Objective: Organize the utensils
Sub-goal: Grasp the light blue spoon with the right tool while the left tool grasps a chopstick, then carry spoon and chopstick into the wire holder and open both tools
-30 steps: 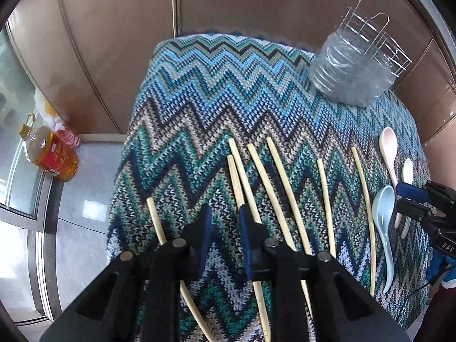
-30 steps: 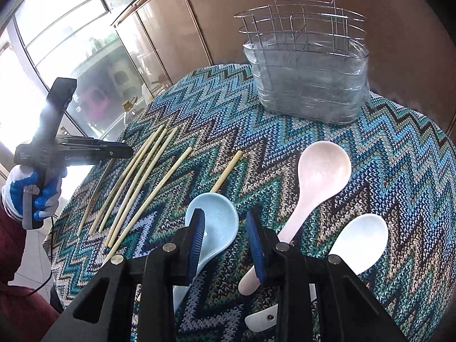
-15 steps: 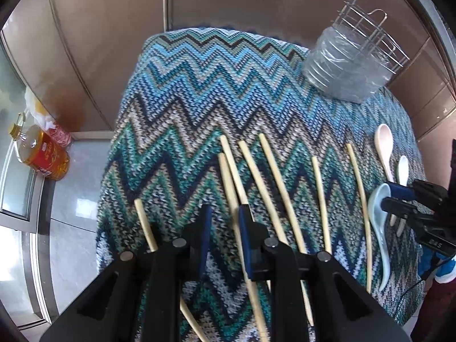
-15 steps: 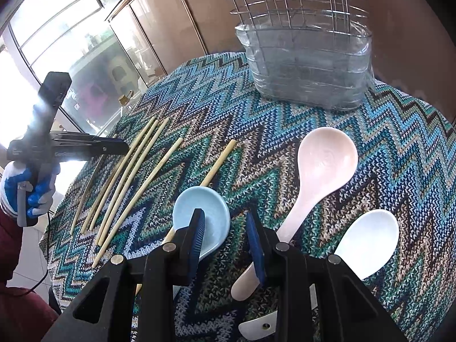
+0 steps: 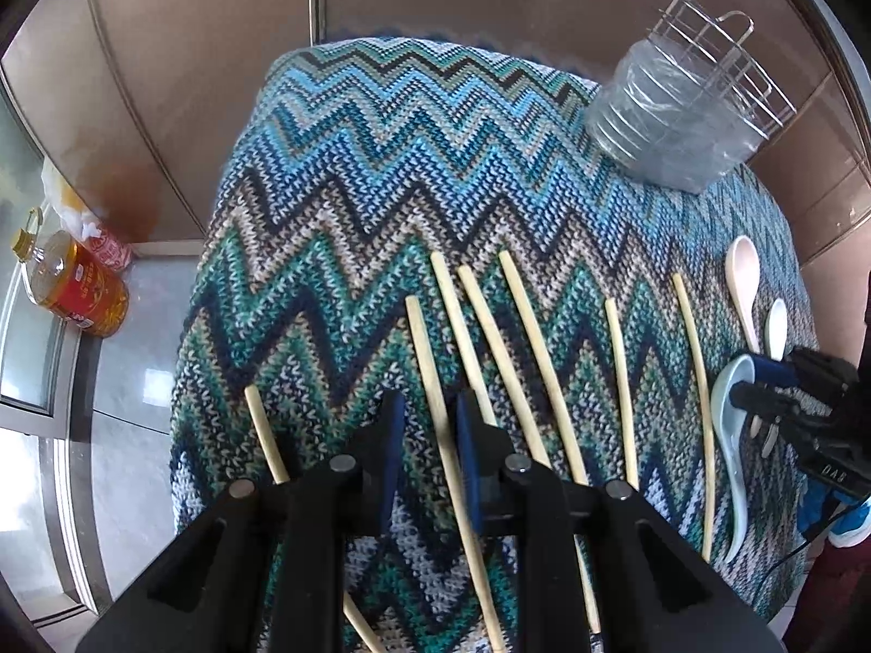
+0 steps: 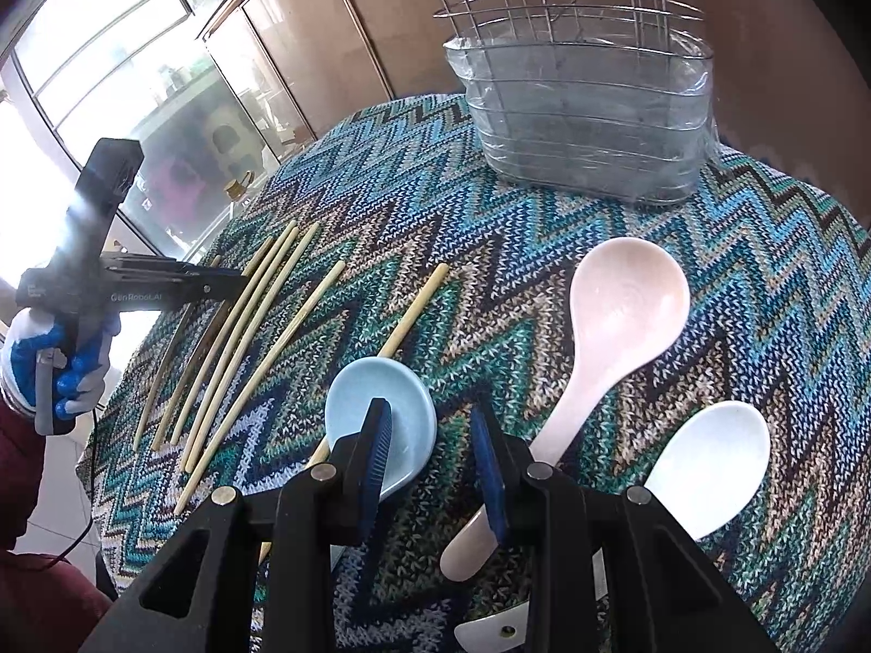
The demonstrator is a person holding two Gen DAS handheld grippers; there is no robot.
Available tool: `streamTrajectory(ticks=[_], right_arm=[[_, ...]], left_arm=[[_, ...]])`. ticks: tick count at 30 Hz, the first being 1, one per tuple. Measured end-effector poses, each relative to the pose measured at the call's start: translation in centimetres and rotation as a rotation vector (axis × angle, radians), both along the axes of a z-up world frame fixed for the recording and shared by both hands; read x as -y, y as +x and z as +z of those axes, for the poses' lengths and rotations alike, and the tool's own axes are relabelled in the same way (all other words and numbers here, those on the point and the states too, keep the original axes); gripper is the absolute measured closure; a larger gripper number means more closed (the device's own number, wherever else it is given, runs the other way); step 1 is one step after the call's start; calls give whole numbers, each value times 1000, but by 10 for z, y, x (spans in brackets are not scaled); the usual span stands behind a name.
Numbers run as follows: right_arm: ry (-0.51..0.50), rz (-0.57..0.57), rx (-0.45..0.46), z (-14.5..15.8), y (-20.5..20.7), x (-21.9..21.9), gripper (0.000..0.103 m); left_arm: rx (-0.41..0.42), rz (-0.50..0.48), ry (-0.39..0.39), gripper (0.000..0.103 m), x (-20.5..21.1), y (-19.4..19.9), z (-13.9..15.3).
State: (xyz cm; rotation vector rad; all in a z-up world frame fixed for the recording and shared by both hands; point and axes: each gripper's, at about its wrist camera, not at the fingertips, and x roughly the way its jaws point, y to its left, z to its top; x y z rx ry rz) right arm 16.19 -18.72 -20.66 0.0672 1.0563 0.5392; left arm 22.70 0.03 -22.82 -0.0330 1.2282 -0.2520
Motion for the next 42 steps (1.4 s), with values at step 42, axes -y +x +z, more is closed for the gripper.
streamTrajectory(ticks=[42], right_arm=[[-11,-170,417,185,-88,-3,97]], left_arm=[[540,34,-177,98,-4,-91,206]])
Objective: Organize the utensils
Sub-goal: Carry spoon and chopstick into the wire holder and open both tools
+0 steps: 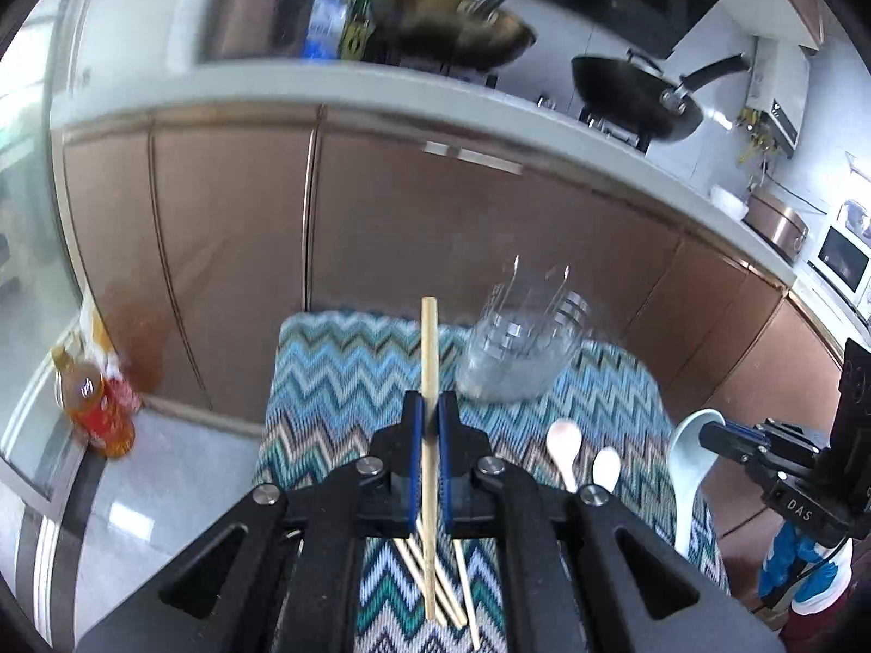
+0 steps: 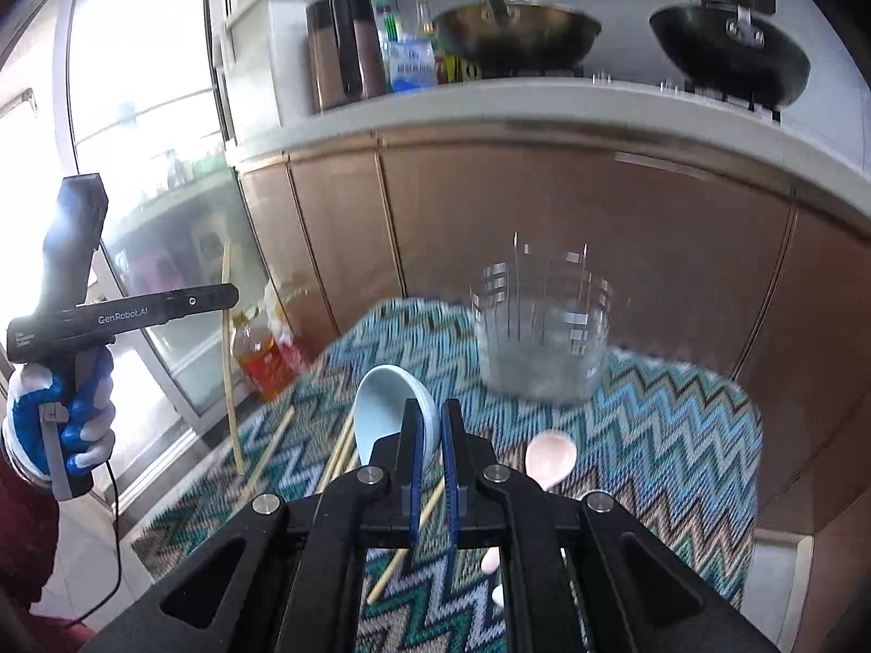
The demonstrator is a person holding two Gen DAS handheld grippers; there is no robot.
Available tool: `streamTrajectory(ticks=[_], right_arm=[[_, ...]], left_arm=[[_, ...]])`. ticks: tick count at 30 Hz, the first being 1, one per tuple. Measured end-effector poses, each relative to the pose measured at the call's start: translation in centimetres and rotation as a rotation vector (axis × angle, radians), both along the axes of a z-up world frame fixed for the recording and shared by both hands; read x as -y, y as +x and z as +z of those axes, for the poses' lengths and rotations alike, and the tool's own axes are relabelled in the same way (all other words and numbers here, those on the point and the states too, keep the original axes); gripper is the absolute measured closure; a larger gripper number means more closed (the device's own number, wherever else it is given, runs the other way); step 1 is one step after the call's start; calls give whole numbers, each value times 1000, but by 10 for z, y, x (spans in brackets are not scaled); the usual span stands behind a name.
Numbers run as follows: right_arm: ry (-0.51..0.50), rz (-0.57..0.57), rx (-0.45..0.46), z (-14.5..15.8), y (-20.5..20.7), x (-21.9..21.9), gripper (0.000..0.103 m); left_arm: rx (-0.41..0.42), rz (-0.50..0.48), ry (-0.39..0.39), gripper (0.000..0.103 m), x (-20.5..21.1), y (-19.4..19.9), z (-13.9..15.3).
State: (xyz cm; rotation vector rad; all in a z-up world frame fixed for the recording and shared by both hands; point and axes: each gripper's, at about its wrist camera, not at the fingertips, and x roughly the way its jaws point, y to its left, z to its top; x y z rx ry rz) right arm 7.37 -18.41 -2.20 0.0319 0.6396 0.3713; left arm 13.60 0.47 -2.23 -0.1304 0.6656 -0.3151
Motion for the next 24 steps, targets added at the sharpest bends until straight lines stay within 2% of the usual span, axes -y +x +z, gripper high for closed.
streamTrajectory(ticks=[8,12,15,19,24], right_arm=[[15,-72,81,34,18,13,97],[-3,-151,141,55,41,23,97],[-22,-225,198,68,62,29,97],[-62,-327,279,72,93,39,97],[-133,-425,339,53,126,45,97]], left_arm=[[68,-22,-32,98,16,19,42],[140,-15,-32,98,35,40,70],[209,-3,-61,98,54,63,92],[286,7,-87,98,78,89,103],[346,24,-90,98,112,120,92]])
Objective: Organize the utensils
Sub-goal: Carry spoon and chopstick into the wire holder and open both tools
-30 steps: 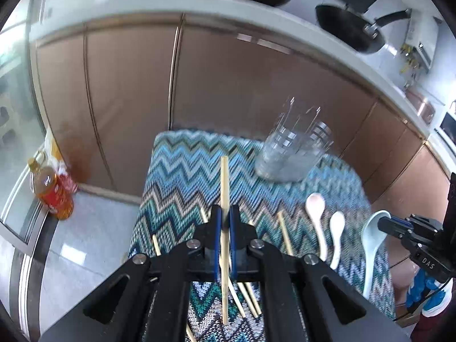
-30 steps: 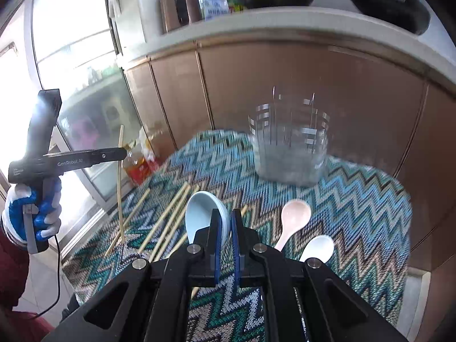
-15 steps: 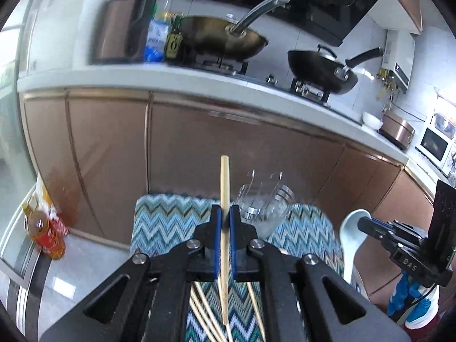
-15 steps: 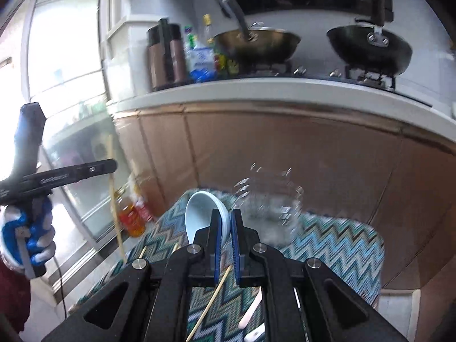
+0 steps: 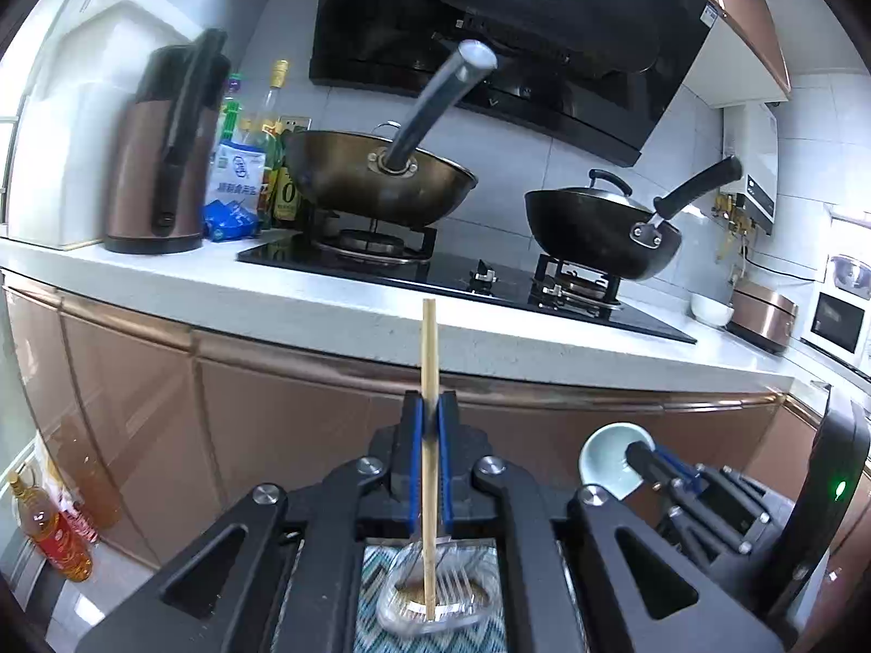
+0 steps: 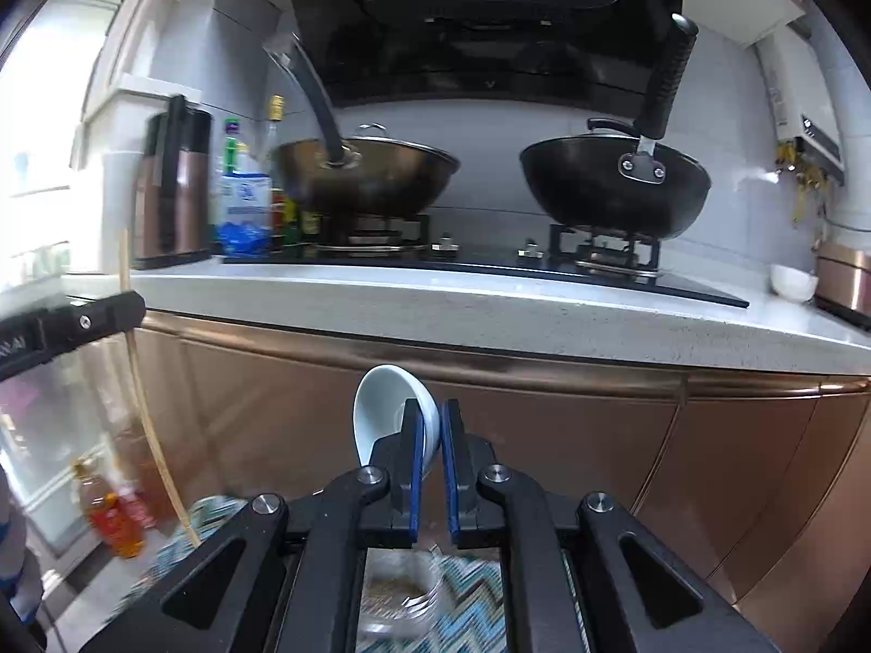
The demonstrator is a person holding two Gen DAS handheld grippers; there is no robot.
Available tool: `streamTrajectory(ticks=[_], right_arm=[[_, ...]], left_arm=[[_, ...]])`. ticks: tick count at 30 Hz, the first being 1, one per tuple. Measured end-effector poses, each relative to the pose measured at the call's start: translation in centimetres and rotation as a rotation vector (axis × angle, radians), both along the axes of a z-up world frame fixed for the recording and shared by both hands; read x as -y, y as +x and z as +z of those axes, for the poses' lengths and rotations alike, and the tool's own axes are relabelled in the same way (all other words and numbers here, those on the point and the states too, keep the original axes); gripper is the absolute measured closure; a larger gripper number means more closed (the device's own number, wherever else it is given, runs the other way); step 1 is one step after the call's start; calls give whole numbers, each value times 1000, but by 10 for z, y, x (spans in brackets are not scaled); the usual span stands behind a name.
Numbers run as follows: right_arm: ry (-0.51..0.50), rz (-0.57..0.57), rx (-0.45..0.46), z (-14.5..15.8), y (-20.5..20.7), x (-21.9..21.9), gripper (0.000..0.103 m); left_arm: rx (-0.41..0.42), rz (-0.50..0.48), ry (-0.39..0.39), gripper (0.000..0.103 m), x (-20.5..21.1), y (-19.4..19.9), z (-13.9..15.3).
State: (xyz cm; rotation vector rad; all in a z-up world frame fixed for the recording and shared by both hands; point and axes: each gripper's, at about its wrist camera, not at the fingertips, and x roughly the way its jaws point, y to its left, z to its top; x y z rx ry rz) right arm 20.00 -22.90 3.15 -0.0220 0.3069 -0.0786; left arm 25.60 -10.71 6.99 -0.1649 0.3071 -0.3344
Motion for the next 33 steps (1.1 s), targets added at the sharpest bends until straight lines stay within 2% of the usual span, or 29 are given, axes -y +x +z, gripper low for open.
streamTrajectory(ticks=[8,12,17,19,22,24,25,33], right_arm=[[7,-46,27,-40,46,9,97],[4,-45,17,-62,53,7,96],[13,-38,-19,-80,59,7,93],[19,-34,-30,-83,58,7,92],[20,-28,-38,-85,53,4,81],[31,-24,-41,-84,48,3,77],[30,-25,-43,-83,47,3,77],[35,-24,-27,-60,12,2,77]], left_arm=[[4,47,33,98,32,46,-45],[-26,69,68,98,43,61,-78],[-51,93,92,97,43,71,-100],[-60,92,95,97,40,72,-103],[-74,86,100,92,37,71,-104],[-83,74,97,77,35,70,-104],[-84,79,95,74,34,67,-104],[-50,67,116,73,24,32,-77]])
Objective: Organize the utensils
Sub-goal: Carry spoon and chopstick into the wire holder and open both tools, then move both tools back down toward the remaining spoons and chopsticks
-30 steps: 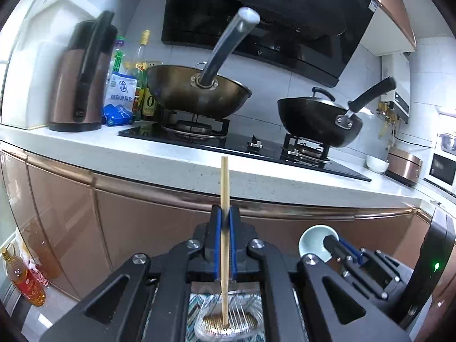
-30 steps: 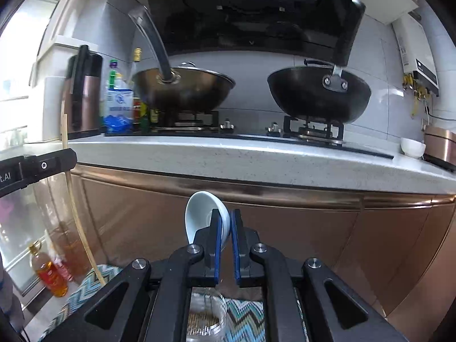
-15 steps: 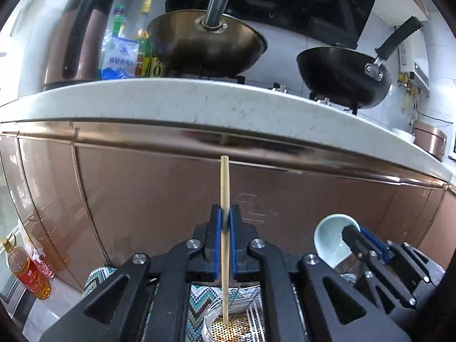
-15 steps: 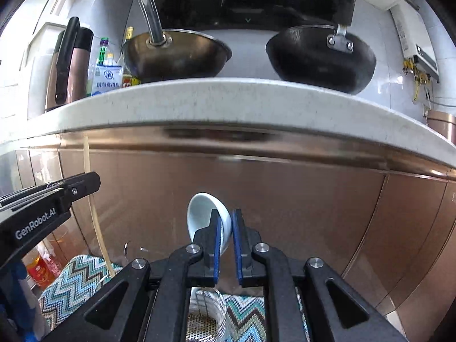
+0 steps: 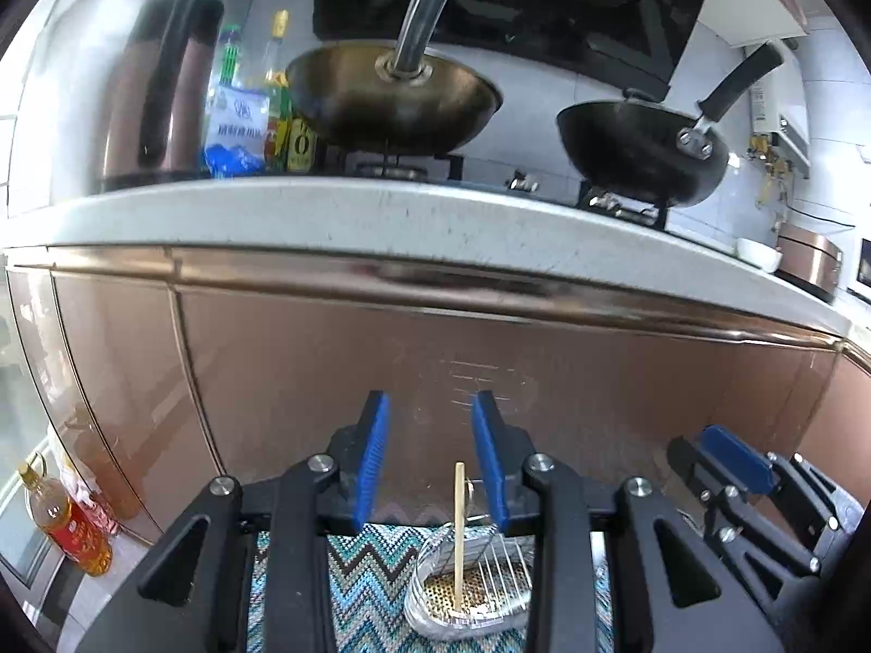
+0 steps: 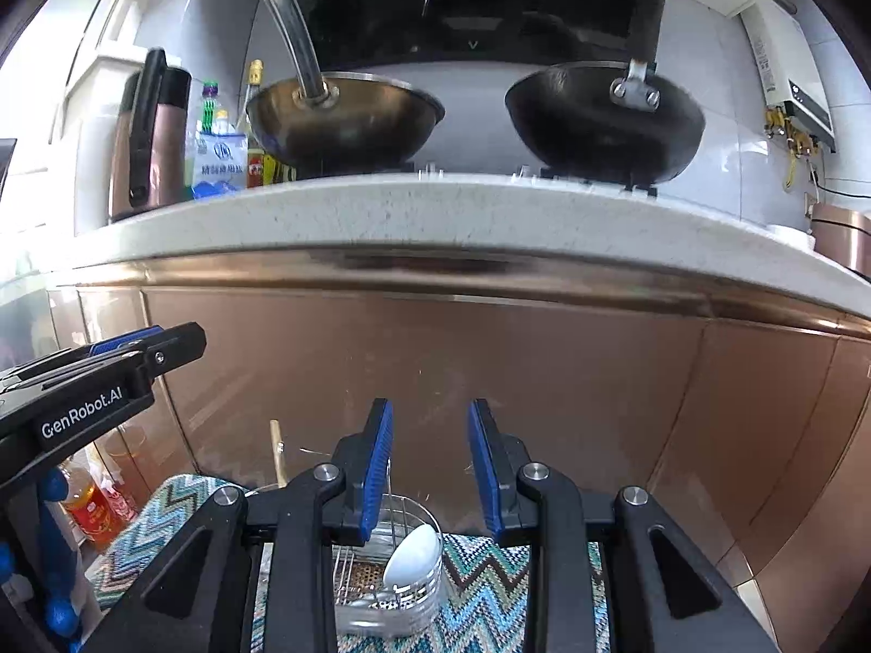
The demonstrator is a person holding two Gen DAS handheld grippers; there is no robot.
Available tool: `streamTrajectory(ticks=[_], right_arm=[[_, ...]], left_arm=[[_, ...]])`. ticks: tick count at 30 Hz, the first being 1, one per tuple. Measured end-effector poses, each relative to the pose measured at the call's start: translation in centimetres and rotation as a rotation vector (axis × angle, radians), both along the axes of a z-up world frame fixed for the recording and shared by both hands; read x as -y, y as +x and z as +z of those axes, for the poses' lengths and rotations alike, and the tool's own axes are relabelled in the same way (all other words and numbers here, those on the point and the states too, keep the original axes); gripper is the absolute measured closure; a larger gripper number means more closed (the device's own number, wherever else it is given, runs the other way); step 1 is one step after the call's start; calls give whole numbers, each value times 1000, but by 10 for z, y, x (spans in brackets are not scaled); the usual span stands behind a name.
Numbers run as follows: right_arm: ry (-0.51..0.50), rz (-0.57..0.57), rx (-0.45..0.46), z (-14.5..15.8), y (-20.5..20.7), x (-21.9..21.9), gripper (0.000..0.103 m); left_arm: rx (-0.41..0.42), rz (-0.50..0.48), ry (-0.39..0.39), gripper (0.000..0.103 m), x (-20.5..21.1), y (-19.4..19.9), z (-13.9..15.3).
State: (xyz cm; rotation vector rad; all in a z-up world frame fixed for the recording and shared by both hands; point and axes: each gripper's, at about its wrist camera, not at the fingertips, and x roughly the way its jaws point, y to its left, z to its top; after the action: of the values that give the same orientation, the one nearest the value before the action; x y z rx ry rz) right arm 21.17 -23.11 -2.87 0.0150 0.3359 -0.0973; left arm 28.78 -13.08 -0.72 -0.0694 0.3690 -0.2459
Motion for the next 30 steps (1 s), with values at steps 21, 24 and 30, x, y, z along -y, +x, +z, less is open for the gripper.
streamTrajectory(ticks=[21,24,30], right_arm=[[83,86,-73,58,-173,-12,73],[96,94,-101,52,-180,-11,73],[150,105,-164,29,-182,-2,73]], left_arm=[[-51,53,39,53,-108,-161,49],[-95,66,41,53,-122,-165,41],[-189,86,47,53,-138,-161,9]])
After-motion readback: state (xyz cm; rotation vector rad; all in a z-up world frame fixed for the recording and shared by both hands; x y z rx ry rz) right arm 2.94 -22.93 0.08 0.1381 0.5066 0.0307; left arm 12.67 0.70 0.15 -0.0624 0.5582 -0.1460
